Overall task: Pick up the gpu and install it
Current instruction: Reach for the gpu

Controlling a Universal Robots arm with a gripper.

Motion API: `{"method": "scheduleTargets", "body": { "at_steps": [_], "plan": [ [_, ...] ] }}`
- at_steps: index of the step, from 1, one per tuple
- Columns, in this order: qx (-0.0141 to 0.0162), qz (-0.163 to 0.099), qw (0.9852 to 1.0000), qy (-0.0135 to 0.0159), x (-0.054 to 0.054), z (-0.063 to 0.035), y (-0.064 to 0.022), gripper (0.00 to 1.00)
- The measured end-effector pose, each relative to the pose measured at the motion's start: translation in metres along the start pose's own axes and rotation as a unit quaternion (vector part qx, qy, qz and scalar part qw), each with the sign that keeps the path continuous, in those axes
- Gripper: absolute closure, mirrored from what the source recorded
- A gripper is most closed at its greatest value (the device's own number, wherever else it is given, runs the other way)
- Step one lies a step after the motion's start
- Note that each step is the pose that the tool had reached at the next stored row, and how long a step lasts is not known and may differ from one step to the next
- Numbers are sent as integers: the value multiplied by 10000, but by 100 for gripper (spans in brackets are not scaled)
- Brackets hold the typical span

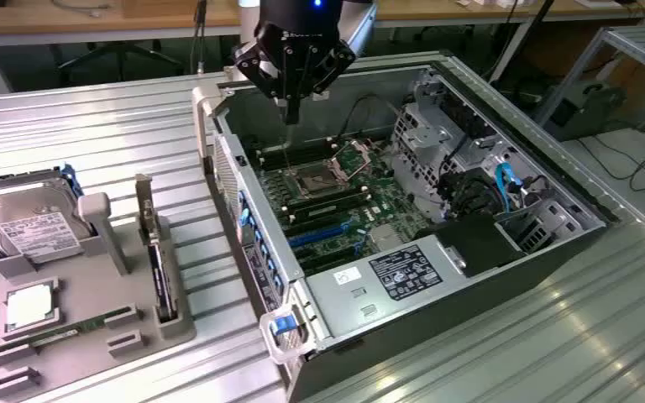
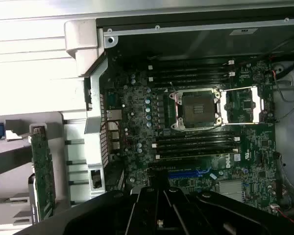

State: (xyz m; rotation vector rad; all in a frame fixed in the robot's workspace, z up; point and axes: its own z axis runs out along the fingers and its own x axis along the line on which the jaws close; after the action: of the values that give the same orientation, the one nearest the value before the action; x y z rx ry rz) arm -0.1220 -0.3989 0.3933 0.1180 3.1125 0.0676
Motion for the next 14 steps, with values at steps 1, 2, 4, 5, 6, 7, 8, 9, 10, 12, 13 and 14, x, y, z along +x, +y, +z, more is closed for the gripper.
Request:
{"method": "scheduleTargets", "body": {
  "at_steps": [1, 2, 4, 5, 6, 7, 8, 9, 10, 12, 13, 14],
  "plan": [
    [-1, 0, 10000, 0, 3, 1, 0, 89],
    [0, 1, 10000, 0, 13, 0, -1, 89],
    [1, 0, 10000, 0, 39, -2, -3, 89],
    [0, 0, 10000, 0, 49, -1, -4, 89],
    [0, 0, 10000, 0, 58, -2, -4, 89],
    [0, 0, 10000, 0, 68, -2, -5, 89],
    [0, 0, 10000, 0, 78, -2, -6, 89],
    [0, 0, 10000, 0, 87, -2, -7, 89],
    [0, 0, 10000, 0, 98, -3, -8, 89],
    [0, 0, 10000, 0, 117, -3, -9, 89],
    [0, 0, 10000, 0, 128, -3, -10, 89],
    [0, 0, 10000, 0, 137, -4, -10, 89]
  ]
}}
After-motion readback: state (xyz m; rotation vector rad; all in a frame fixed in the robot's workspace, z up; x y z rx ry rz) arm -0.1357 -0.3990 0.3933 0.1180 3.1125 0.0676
